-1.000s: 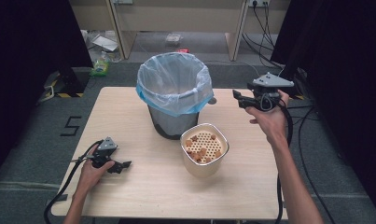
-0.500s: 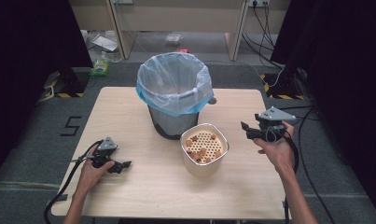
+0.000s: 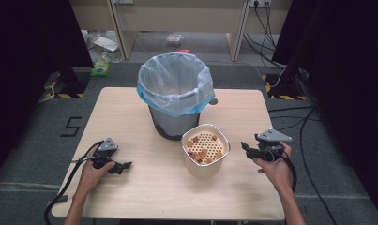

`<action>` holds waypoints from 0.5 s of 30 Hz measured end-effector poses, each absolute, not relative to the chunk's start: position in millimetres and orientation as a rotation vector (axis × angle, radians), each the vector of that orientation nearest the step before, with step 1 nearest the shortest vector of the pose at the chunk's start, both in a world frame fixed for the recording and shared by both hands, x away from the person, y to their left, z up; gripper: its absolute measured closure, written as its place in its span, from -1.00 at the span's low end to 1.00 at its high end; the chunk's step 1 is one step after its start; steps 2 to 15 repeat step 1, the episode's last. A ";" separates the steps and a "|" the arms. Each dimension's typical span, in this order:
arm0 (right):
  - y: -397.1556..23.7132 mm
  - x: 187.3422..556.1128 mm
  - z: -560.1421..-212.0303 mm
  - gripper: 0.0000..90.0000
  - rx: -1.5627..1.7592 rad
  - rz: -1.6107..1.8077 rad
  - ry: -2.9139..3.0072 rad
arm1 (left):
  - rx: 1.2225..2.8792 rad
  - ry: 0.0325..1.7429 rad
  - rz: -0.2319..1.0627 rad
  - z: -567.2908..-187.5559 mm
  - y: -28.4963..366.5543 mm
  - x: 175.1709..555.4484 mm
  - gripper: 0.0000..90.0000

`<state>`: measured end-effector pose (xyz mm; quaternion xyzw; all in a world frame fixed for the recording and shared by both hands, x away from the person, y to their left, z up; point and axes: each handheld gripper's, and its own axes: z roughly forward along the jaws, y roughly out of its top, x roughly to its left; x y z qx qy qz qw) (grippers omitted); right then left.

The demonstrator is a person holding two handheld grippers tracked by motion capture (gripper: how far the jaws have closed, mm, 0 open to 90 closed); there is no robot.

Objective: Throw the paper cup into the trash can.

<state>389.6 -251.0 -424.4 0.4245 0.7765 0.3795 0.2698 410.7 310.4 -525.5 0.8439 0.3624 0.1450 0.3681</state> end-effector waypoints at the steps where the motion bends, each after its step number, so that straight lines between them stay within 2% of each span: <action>1: -251.5 388.3 -429.2 -0.19 1.154 1.028 2.093 | 2.166 0.930 0.373 -525.5 310.4 410.7 -1.00; 15: -251.5 388.3 -429.2 -0.19 1.154 1.028 2.093 | 2.166 0.930 0.373 -525.5 310.4 410.7 -1.00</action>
